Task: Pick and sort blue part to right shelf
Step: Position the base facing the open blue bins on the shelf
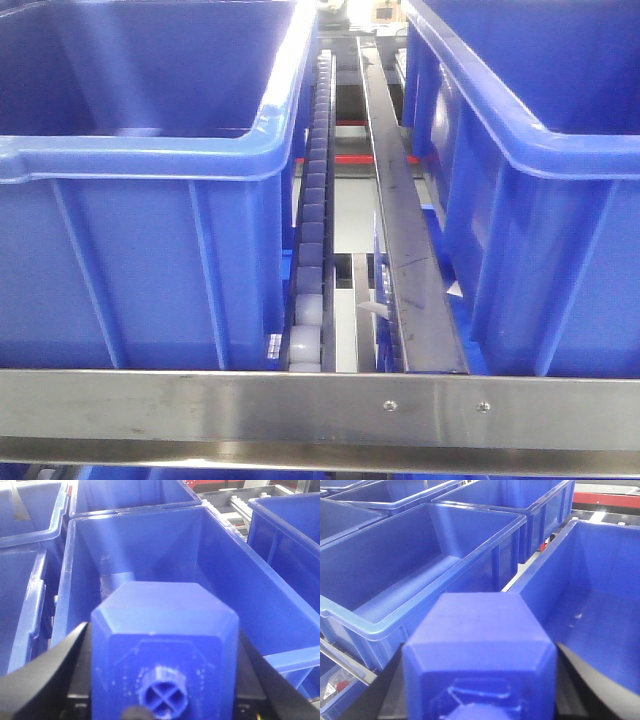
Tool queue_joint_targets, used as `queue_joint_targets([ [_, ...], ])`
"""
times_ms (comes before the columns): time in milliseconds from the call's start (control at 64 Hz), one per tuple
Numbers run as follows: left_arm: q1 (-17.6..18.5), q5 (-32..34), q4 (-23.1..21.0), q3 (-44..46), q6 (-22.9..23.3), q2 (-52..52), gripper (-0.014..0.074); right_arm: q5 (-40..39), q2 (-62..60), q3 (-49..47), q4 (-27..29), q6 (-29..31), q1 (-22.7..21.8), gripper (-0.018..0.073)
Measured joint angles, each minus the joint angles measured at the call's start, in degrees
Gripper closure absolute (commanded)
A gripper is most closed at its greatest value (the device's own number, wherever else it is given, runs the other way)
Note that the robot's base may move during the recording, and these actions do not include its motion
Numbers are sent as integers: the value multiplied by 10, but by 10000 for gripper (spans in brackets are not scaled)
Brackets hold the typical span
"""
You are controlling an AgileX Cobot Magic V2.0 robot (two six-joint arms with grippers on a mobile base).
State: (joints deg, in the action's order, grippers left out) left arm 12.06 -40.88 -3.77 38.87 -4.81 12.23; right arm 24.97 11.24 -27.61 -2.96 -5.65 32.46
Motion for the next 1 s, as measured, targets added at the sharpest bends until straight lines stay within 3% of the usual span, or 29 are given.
queue_joint_targets([
  [453, 0, 1, -6, 11, 0, 33, 293, 0, 0, 0, 0, 0, 0, 258],
  [1001, 0, 88, -28, 213, 0, 531, 293, 0, 0, 0, 0, 0, 0, 258],
])
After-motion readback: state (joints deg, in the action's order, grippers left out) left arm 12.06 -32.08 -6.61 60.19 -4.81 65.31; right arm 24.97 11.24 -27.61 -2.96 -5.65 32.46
